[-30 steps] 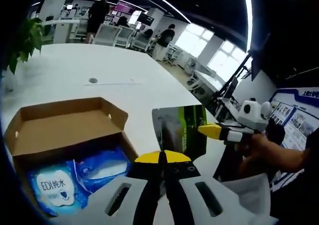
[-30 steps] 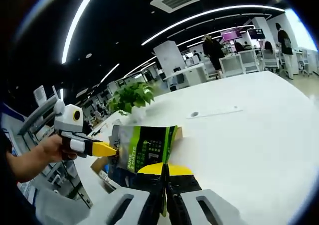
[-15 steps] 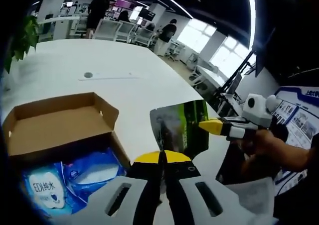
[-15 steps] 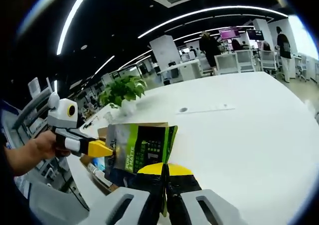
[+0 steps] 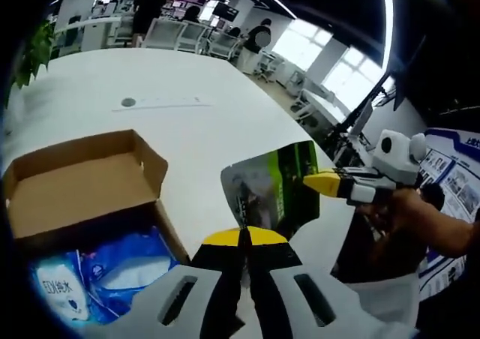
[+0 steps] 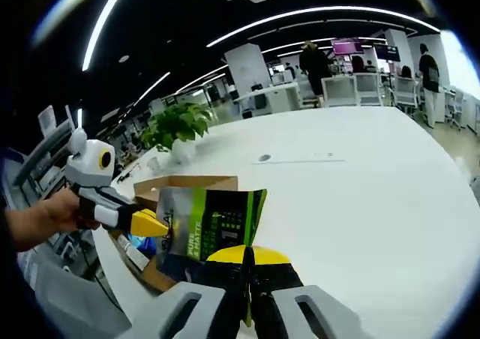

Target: Operate the shoe box by opening the lid, removing the specified soft item, and placing it in the target area until the item is outside and the box remains undamaged.

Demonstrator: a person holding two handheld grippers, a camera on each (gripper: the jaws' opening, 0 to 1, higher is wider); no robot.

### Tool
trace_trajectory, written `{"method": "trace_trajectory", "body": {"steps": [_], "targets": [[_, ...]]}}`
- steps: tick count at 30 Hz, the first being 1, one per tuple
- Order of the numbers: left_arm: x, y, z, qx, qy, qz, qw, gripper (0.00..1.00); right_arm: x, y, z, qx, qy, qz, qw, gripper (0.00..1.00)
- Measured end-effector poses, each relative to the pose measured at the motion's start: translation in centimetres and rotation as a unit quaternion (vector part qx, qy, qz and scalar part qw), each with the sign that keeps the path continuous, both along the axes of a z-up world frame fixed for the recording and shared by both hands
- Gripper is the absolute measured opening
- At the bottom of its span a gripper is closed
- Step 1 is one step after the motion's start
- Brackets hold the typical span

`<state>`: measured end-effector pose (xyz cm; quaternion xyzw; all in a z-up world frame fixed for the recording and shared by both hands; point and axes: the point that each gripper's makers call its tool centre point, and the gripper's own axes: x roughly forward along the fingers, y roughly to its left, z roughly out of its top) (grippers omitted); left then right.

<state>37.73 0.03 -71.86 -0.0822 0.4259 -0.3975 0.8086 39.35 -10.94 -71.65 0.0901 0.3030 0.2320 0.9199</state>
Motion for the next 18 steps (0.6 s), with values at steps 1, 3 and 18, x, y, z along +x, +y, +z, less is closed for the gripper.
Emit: {"method": "trace_trajectory", "body": {"steps": [1,3,18], "targets": [[0.1,-0.1,-0.1,0.002,0.001,0.0,1.0,0.0,0.0,0.0,-0.1,-0.001,0.0,0.0,1.0,0.0],[0.2,-0.3,-0.4,0.007,0.001,-0.002,1.0,0.0,0.3,-0.3,-0.3,-0.006,0.001,0.0,1.0,0.0],[1.4,-1.5,-3.6,0.066,0.004,-0.025,0.9975,0.0,1.5,-1.3,-3.6,-0.031,0.021,0.01,0.9992,0.0]]}}
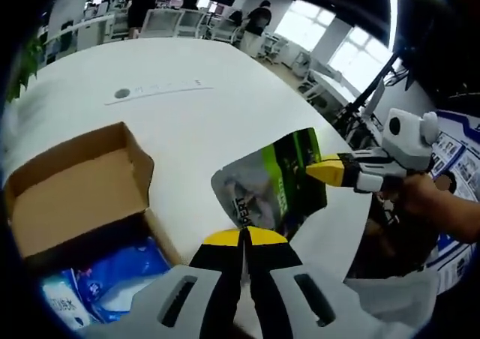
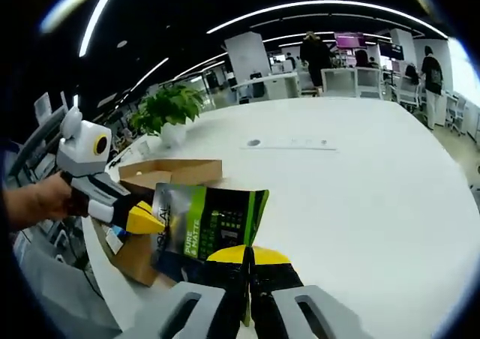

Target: Operate the shoe box by opening the lid, removing the specified soft item, and placing it in the target area until the item is outside and the box remains undamaged.

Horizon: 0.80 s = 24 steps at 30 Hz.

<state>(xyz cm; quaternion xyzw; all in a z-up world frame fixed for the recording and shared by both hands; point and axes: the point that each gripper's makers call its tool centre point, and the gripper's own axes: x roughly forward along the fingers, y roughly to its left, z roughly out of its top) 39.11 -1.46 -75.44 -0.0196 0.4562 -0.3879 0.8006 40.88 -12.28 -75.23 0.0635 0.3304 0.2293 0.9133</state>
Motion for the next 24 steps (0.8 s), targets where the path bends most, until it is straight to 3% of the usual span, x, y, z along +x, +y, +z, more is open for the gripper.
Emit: {"method": "trace_trajectory", "body": {"steps": [11,18,24], "targets": [[1.2,-0.8,-2.7,0.058,-0.003,-0.044,0.9974,0.0,0.5,-0.6,-2.2,-0.023,0.016,0.013,0.9995,0.0],[1.0,-1.3,-3.4,0.097,-0.009,-0.076,0.9924,0.0,1.0,-1.1,-3.7,-0.04,0.025,0.023,0.9986,0.0],[2.2,-1.3,-4.2,0.115,-0.009,-0.085,0.9896,0.0,1.4,-1.1,-4.4,-0.049,0.018,0.034,0.998,0.0]]}}
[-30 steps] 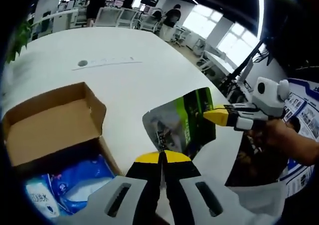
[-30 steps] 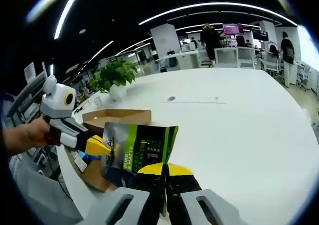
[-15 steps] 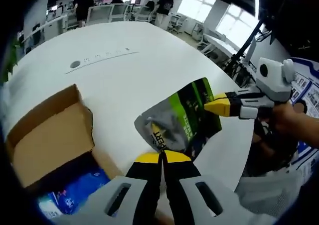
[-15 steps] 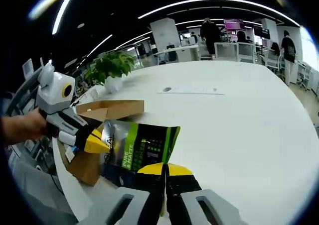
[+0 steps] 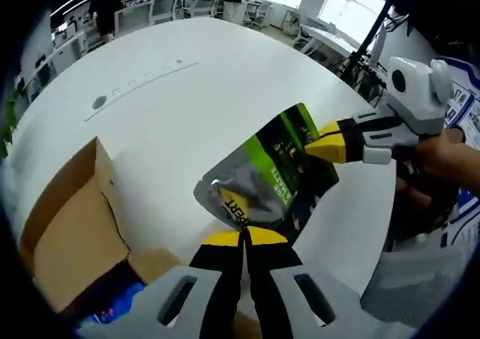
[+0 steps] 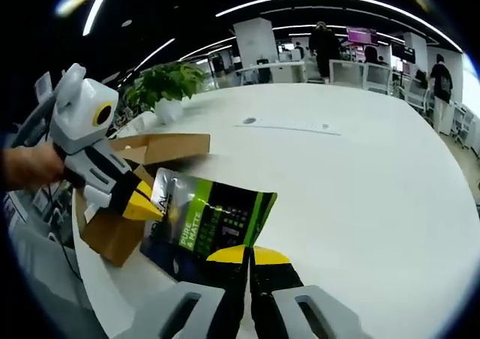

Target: Operate the shoe box by opening the lid, removing the specified soft item, and placing it in the target area until the item is outside and the box remains undamaged.

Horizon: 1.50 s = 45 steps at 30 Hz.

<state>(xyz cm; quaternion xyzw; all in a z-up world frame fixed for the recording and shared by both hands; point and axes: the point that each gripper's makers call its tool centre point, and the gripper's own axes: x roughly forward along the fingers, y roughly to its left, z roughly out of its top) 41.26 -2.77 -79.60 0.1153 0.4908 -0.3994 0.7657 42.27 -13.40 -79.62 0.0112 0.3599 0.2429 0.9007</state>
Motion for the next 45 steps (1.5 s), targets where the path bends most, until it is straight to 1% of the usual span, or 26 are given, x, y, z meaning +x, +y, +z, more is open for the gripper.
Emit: {"method": "trace_trajectory", "body": {"steps": [5,6,9,13,14,18,21,22,25,27,28,33,35,37,39,41,42,45], "targets": [[0.5,0.1,-0.6,0.023,-0.006,-0.016,0.9996,0.0,0.2,0.2,-0.5,-0.006,-0.007,0.01,0.9999,0.0],[0.6,0.0,-0.8,0.028,-0.008,-0.024,0.9993,0.0,0.3,0.1,-0.8,-0.016,-0.011,0.015,0.9997,0.0],[0.8,0.0,-1.2,0.045,-0.016,-0.04,0.998,0.0,0.5,0.1,-1.2,-0.028,-0.016,0.022,0.9992,0.0],[0.8,0.0,-2.1,0.062,-0.011,-0.052,0.9966,0.0,0.7,0.2,-1.8,-0.05,-0.024,0.039,0.9977,0.0],[0.8,-0.1,-2.2,0.064,-0.01,-0.055,0.9964,0.0,0.8,0.1,-2.1,-0.062,-0.025,0.046,0.9967,0.0],[0.9,0.2,-2.9,0.082,-0.012,-0.07,0.9941,0.0,1.1,0.3,-2.2,-0.069,-0.03,0.051,0.9959,0.0],[0.9,0.5,-3.4,0.091,-0.012,-0.076,0.9929,0.0,1.3,0.5,-2.4,-0.071,-0.03,0.056,0.9955,0.0],[0.9,0.7,-3.9,0.1,-0.016,-0.084,0.9913,0.0,1.4,0.7,-2.8,-0.078,-0.027,0.064,0.9945,0.0],[0.8,0.7,-4.3,0.107,-0.017,-0.092,0.9898,0.0,1.5,0.6,-2.9,-0.085,-0.027,0.066,0.9939,0.0],[0.9,0.8,-4.6,0.118,-0.026,-0.103,0.9872,0.0,1.3,0.6,-3.2,-0.085,-0.02,0.067,0.9939,0.0],[0.8,0.7,-4.6,0.122,-0.031,-0.108,0.9862,0.0,1.2,0.6,-3.4,-0.089,-0.018,0.068,0.9935,0.0],[1.1,0.8,-4.7,0.127,-0.038,-0.103,0.9859,0.01,1.2,0.4,-3.7,-0.098,-0.014,0.065,0.993,0.02],[1.1,0.9,-4.6,0.127,-0.038,-0.097,0.9865,0.02,1.2,0.2,-3.7,-0.104,-0.014,0.064,0.9924,0.03],[0.9,1.1,-4.6,0.129,-0.035,-0.099,0.986,0.03,1.1,0.3,-3.6,-0.101,-0.013,0.065,0.9927,0.03],[1.0,1.3,-4.4,0.133,-0.043,-0.101,0.985,0.06,1.0,0.3,-3.6,-0.103,-0.009,0.065,0.9925,0.06],[1.0,1.4,-4.0,0.129,-0.044,-0.099,0.9856,0.08,1.0,0.2,-3.3,-0.11,-0.013,0.064,0.9918,0.1],[0.9,1.2,-3.6,0.122,-0.043,-0.098,0.9867,0.09,1.1,0.2,-3.2,-0.107,-0.013,0.063,0.9921,0.11],[1.0,1.1,-3.1,0.12,-0.047,-0.099,0.9867,0.13,1.0,0.2,-2.9,-0.104,-0.011,0.061,0.9926,0.16]]}}
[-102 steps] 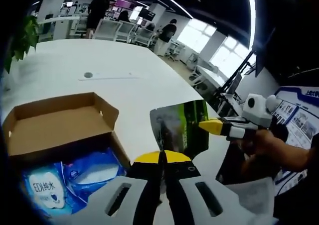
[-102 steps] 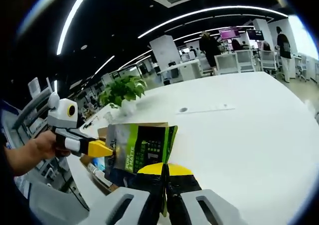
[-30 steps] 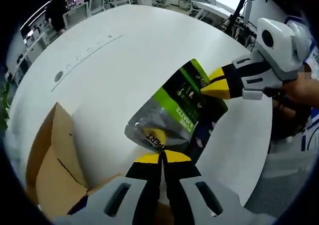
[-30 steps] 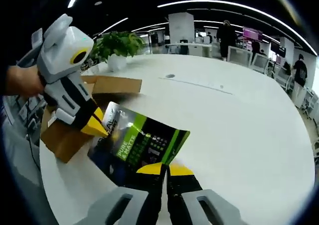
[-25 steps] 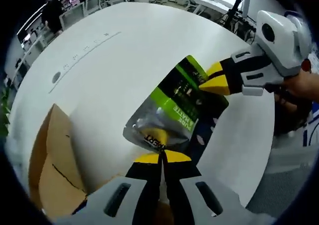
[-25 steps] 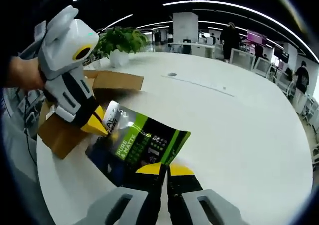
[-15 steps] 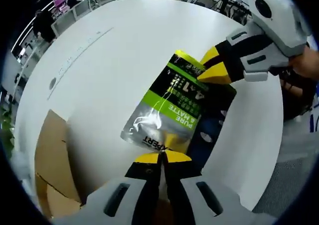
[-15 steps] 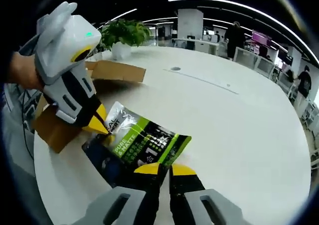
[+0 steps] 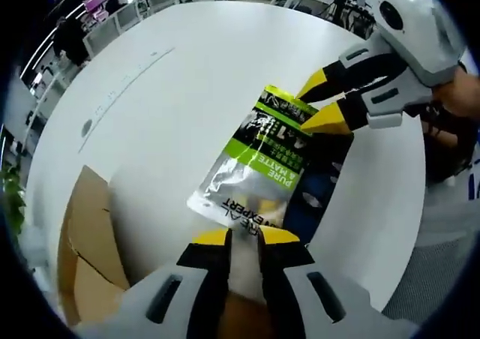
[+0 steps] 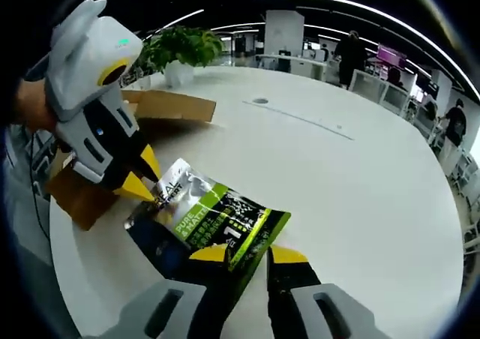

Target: Operate the shoe box by opening the lid, removing the specified soft item, and placing it in the target area until the item is outside and the box remains undamaged.

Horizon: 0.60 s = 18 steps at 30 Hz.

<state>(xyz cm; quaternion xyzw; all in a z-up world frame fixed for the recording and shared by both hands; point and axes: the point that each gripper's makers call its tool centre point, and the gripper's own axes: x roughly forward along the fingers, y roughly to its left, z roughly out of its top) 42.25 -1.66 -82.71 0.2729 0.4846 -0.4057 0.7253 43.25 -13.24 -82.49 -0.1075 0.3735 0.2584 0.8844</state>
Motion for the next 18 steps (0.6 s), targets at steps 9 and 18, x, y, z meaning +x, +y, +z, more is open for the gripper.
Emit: {"method": "trace_trajectory", "body": {"steps": [9,18], "targets": [[-1.1,-0.8,1.8,-0.05,0.027,0.028,0.998,0.25,-0.1,0.1,1.9,0.002,-0.012,-0.006,0.9999,0.26],[-1.1,0.4,3.6,-0.063,0.008,0.043,0.997,0.32,-1.2,0.4,4.2,0.004,-0.028,-0.001,0.9996,0.29]]}}
